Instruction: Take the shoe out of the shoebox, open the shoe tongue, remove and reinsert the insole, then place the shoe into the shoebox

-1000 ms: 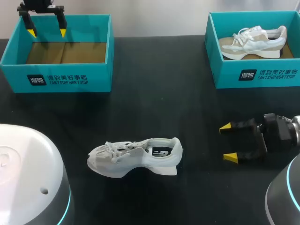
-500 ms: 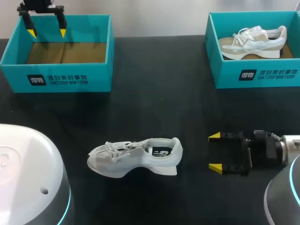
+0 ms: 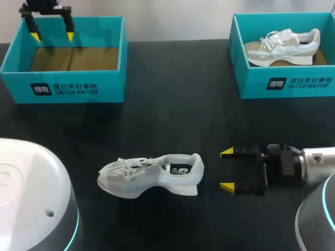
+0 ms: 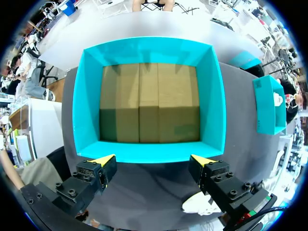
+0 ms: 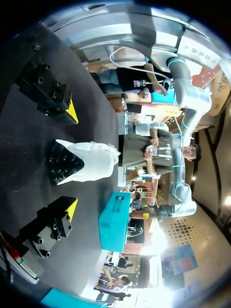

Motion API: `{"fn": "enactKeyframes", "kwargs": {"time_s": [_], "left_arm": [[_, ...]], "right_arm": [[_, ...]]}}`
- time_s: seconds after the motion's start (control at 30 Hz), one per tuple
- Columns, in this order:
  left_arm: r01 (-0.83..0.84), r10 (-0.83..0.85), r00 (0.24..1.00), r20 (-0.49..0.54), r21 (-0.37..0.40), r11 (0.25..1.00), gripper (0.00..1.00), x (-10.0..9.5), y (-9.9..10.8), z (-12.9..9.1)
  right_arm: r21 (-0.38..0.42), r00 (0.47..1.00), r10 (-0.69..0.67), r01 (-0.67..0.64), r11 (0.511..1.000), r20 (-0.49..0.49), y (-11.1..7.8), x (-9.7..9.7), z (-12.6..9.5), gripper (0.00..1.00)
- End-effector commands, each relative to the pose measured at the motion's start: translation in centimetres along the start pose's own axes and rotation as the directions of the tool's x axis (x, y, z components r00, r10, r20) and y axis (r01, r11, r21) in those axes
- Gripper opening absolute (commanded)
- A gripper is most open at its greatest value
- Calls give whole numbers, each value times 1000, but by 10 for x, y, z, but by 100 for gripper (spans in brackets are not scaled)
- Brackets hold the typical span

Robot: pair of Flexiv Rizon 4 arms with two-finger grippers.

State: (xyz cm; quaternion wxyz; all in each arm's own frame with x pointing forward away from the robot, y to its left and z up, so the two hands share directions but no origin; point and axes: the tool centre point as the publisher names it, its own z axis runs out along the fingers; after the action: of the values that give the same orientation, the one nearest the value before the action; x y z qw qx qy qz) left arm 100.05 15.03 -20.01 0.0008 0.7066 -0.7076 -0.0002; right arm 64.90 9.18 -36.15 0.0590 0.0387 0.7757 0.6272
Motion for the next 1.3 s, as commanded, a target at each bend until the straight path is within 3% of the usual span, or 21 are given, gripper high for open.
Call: {"fn": "enactKeyframes", "kwargs": {"time_s": [0.03,0.33,0.53,0.93,1.3], "left_arm": [[0,0,1000,0,0,1000,100,0,0,0],[0,0,1000,0,0,1000,100,0,0,0],[0,0,1000,0,0,1000,100,0,0,0],[0,0,1000,0,0,1000,100,0,0,0],[0,0,1000,0,0,1000,100,0,0,0]], "right_arm": [[15,1000,-7,7,1000,26,3,9,15,100],[40,998,-1,-2,999,59,2,17,38,100],[45,998,13,-16,999,69,0,12,50,100],[61,995,35,-41,997,89,-11,-3,58,100],[67,995,55,-61,996,83,-22,-4,69,100]]}}
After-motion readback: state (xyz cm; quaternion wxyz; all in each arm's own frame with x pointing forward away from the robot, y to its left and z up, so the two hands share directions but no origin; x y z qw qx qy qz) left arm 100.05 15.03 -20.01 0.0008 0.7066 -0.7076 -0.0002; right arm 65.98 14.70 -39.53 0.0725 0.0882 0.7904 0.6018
